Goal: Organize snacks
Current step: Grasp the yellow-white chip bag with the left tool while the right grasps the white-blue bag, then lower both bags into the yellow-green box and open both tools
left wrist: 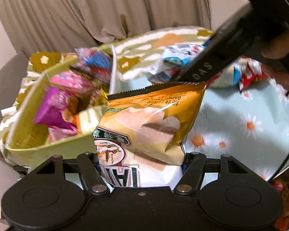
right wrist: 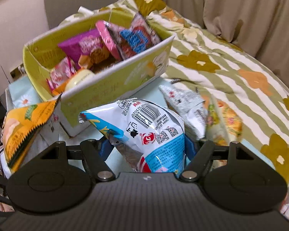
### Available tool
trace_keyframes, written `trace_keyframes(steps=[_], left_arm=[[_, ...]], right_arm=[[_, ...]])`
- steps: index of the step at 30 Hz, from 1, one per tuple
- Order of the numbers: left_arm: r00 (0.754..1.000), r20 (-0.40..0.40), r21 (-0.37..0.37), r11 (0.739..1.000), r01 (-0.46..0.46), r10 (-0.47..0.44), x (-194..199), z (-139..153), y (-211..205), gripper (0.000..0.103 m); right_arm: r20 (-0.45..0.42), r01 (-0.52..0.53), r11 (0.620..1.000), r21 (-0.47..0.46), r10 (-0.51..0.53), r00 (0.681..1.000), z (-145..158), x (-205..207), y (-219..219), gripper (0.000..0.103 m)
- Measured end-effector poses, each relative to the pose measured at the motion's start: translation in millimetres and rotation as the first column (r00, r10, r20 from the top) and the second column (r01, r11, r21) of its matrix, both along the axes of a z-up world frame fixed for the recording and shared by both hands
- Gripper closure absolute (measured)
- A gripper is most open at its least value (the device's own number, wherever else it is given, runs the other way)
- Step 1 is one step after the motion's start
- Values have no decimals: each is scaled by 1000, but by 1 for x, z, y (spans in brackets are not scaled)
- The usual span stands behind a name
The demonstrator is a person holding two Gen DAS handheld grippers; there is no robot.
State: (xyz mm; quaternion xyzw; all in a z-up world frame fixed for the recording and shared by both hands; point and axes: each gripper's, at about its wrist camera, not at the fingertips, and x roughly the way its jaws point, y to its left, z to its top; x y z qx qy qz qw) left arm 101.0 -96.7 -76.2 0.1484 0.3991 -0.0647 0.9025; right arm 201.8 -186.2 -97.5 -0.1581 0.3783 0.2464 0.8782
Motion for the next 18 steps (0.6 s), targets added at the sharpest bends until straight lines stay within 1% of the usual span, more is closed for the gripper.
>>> trace_keyframes(steps=[5, 9, 12, 15, 18], left_arm=[[996, 56, -21, 998, -61, 62, -3, 36, 12, 33], [989, 98, -28, 994, -108, 110, 5, 62, 32, 33], [981, 125, -38, 989, -146, 150, 20, 77, 56, 33], [974, 147, -45, 985, -169, 173, 40, 88, 82, 33], [973, 150, -41, 984, -174, 178, 65, 95, 109, 33]], right_arm=[[17, 33, 996, 77, -34, 999, 38, -11, -14, 16], [47, 52, 989, 136, -59, 997, 66, -13, -12, 16], [58, 66, 981, 184, -78, 995, 82, -12, -1, 16], [54, 91, 970, 227, -106, 993, 95, -7, 18, 16], [54, 114, 958, 262, -132, 990, 104, -1, 41, 16]])
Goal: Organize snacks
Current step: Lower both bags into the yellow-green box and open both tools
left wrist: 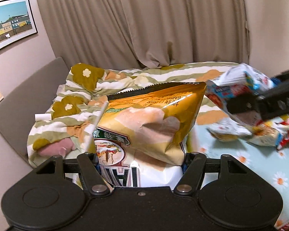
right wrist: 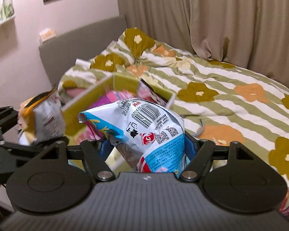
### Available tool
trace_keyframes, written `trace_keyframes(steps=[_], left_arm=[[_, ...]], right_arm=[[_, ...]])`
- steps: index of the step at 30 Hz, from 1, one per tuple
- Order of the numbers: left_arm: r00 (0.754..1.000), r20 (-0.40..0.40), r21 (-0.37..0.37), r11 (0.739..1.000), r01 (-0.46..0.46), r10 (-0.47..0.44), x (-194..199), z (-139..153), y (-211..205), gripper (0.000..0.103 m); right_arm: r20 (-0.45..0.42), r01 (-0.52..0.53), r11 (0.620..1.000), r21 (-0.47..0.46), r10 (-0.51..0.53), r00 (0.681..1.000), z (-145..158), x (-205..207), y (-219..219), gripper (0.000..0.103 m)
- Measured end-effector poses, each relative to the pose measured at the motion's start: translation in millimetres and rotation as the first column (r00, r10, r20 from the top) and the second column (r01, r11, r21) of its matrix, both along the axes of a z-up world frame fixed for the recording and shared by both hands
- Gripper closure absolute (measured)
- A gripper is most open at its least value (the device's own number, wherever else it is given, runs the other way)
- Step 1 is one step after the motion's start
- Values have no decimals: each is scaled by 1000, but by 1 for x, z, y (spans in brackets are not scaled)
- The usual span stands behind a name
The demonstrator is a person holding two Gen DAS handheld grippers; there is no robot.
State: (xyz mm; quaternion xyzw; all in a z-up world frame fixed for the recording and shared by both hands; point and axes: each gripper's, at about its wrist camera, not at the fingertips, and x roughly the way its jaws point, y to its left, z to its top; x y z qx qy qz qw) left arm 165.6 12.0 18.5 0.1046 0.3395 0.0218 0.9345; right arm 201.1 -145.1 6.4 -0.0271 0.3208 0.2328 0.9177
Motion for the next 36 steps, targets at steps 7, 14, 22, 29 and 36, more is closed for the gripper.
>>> trace_keyframes(steps=[7, 14, 22, 29, 36], left_arm=[[997, -76, -6, 1000, 13, -14, 53, -17, 53, 32], [982, -170, -68, 995, 73, -84, 81, -53, 88, 24], [965, -204, -142, 980, 138, -165, 80, -67, 108, 0], [980, -146, -117, 986, 120, -136, 67, -55, 119, 0], [988, -117, -79, 993, 88, -96, 59, -40, 120, 0]], right_arm=[[-46, 74, 994, 76, -71, 996, 4, 27, 60, 15], [-130, 175, 981, 79, -164, 978, -16, 49, 104, 15], [-194, 299, 953, 43, -285, 939, -39, 53, 119, 14], [-202, 307, 950, 50, -292, 935, -40, 55, 122, 14], [-219, 265, 959, 101, -238, 946, -35, 66, 134, 13]])
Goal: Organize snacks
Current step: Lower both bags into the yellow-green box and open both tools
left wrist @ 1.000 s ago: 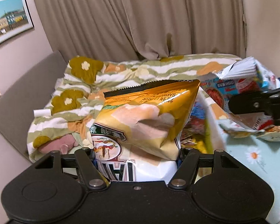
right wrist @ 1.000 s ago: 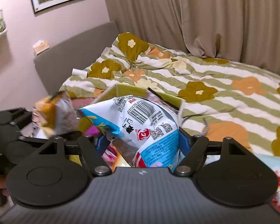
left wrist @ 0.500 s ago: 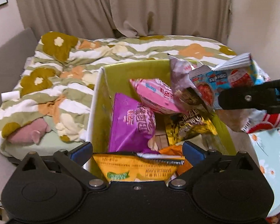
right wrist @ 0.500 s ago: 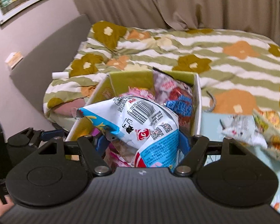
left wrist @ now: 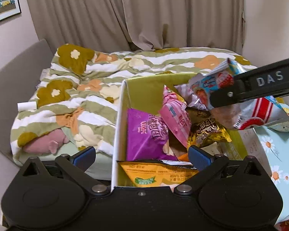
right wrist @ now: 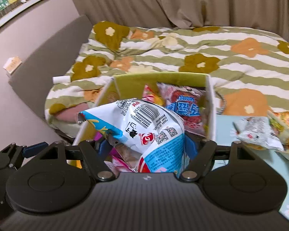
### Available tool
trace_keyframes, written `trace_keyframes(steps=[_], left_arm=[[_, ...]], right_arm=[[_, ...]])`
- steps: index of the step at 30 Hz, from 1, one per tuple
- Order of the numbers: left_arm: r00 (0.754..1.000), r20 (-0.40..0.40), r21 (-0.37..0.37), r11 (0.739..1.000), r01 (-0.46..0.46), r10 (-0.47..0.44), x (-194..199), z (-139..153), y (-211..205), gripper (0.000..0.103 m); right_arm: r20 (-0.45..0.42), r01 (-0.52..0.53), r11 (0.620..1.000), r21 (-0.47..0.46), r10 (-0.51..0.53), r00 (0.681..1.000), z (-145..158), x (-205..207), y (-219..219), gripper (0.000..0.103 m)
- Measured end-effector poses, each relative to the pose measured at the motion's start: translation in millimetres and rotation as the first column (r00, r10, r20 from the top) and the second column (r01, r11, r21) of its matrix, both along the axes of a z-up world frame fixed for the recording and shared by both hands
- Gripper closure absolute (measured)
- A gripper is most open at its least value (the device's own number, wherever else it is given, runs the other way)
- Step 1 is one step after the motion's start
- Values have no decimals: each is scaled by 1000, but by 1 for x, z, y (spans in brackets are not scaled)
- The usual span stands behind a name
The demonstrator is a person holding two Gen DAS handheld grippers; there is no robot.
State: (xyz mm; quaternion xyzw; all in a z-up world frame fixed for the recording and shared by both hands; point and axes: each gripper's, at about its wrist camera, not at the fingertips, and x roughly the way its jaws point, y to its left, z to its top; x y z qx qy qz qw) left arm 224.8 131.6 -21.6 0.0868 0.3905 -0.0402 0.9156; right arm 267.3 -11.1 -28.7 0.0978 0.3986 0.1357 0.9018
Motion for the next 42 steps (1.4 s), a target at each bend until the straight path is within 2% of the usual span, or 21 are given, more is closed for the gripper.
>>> trace_keyframes(steps=[5, 8, 9, 10, 16, 22, 29, 35, 42], left_arm=[[1000, 1, 4, 1000, -29, 29, 1, 0, 2, 0], [999, -3, 14, 999, -38, 38, 2, -2, 3, 0], [999, -4, 18, 999, -41, 41, 3, -3, 3, 0], [999, -6, 21, 999, -45, 45, 3, -4, 2, 0], [998, -23, 23, 998, -54, 55, 2, -10, 2, 0], [998, -14, 19, 998, -60, 61, 1, -6, 5, 0], [998, 40, -8, 998, -56, 57, -4, 15, 10, 0], [997, 80, -30, 1000, 7, -4, -10, 28, 0, 0], [984, 117, -81, 987, 141, -131, -16, 38, -23, 0]], right_arm=[[-4, -33, 999, 13, 33, 999, -5, 18, 11, 12], [-4, -27, 999, 43, 27, 1000, -14, 32, 17, 7], [-3, -24, 998, 61, 24, 1000, -18, 35, 18, 1], [-5, -19, 997, 71, 19, 1000, -20, 37, 18, 0], [6, -15, 997, 73, 15, 1000, -26, 32, 14, 0], [13, -17, 998, 60, 16, 1000, -20, 25, 12, 0], [63, -13, 999, 44, 10, 998, 4, 5, 11, 0], [116, 46, 999, 15, -47, 992, 26, -22, 1, 0], [137, 187, 982, 8, -186, 973, 40, -58, -37, 0]])
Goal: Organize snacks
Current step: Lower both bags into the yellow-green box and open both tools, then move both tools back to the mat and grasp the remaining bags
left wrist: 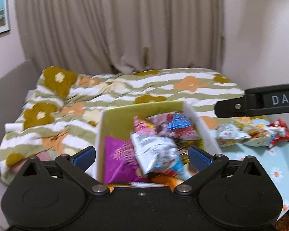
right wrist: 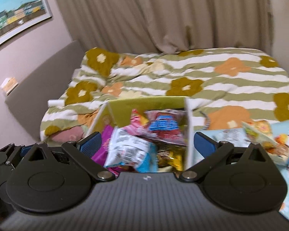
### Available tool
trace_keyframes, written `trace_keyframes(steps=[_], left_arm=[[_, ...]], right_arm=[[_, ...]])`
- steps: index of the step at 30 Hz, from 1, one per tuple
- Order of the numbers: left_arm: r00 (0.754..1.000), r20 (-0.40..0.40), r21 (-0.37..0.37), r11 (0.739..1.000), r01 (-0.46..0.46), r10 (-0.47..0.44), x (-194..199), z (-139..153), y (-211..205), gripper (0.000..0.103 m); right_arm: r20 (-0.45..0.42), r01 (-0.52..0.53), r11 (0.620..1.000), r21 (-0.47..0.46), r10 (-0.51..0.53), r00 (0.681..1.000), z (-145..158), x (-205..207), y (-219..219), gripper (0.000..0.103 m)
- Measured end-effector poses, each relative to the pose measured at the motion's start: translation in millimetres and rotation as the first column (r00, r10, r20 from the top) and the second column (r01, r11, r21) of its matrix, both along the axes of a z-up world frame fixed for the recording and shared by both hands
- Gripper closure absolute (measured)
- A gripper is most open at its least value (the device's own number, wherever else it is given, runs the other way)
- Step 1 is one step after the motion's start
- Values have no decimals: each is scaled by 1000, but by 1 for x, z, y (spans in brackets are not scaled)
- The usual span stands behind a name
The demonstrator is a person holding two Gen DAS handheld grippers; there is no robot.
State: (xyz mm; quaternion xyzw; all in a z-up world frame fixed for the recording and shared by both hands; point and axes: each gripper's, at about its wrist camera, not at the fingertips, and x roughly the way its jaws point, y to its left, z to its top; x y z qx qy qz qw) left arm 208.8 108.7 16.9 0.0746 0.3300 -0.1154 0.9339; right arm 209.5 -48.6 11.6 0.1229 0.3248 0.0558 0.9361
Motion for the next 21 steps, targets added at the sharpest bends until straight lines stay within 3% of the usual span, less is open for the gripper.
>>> trace_keyframes(steps=[12, 21], left_arm=[[992, -8, -30, 991, 127, -128, 18, 7, -95, 0], [990, -90, -32, 994, 107, -110, 61, -10, -181, 0]], right_arm=[[-21, 228, 971, -74, -230, 973, 5, -22, -117, 0], [-86, 203, 976, -81, -210, 974, -15, 18, -209, 0]])
